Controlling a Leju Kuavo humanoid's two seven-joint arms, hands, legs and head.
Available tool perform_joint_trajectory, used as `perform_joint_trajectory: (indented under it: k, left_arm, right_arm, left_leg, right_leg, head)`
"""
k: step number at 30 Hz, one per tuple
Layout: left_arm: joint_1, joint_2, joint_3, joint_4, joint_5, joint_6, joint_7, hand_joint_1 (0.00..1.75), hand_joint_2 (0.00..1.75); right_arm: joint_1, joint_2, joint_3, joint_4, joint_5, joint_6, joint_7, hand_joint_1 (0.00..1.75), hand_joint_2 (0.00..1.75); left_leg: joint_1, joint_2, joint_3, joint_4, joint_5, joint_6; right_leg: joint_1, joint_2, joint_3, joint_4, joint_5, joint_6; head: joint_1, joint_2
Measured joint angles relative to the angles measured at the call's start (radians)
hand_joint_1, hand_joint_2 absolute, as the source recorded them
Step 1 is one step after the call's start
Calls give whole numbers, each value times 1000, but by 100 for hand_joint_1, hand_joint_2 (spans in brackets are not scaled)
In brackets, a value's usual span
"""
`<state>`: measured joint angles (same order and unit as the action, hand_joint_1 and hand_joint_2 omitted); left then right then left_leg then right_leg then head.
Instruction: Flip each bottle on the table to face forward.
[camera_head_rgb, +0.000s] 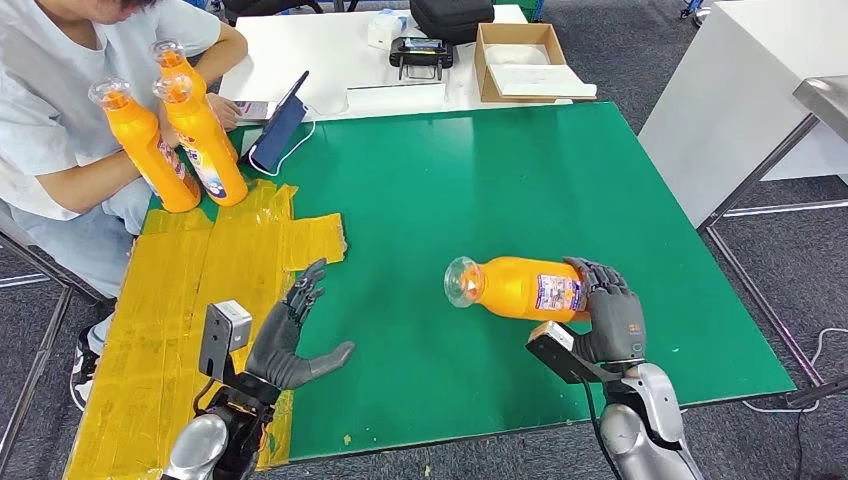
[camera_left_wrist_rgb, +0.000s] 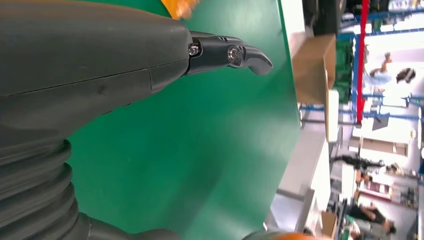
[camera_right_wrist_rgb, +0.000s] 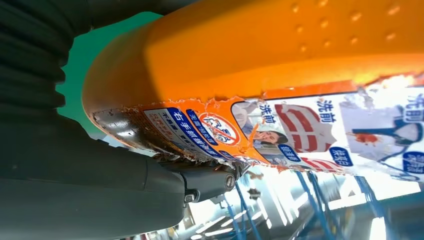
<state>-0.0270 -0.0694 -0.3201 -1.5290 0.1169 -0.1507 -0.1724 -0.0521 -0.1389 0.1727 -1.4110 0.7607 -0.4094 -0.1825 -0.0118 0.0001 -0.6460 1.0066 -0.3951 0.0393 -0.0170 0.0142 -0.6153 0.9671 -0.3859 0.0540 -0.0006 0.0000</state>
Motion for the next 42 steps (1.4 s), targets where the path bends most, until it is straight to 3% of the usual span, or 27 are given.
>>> perform_joint_trajectory:
  k: [6,10,20,30,42]
  left_arm:
    - [-12,8,-77,0,29,29,-18,0,175]
    - [-25,10,-101,0,48,36,-23,0,175]
    - [-46,12,-121,-2,67,53,-31,0,175]
    - [-81,11,-138,-35,72,99,-43,0,175]
    - [-100,11,-175,-35,60,107,-49,0,175]
  right_arm:
    - [0,96,-2,-75,-290,82,-95,175,175]
    - [-5,153,22,-74,-372,138,-123,175,175]
    - [-42,209,91,-31,-329,147,-125,175,175]
    - [-115,292,323,167,-304,186,-107,173,175]
    - [-175,323,434,311,-319,216,-97,173,175]
  left_leg:
    - [0,0,0,0,-1,-1]
    - [1,0,0,0,0,-1]
    - [0,0,-2,0,0,-1]
    - [3,-2,-2,0,0,-2]
    - [3,-2,-3,0,0,-2]
  right_leg:
    - [0,0,0,0,0,0]
    - [0,0,-1,0,0,0]
    - [0,0,-1,0,0,0]
    - [2,-1,-2,1,-1,-1]
    - [2,-1,-3,0,-1,-2]
  head:
    - [0,0]
    - [0,0]
    - [0,0]
    - [0,0]
    - [0,0]
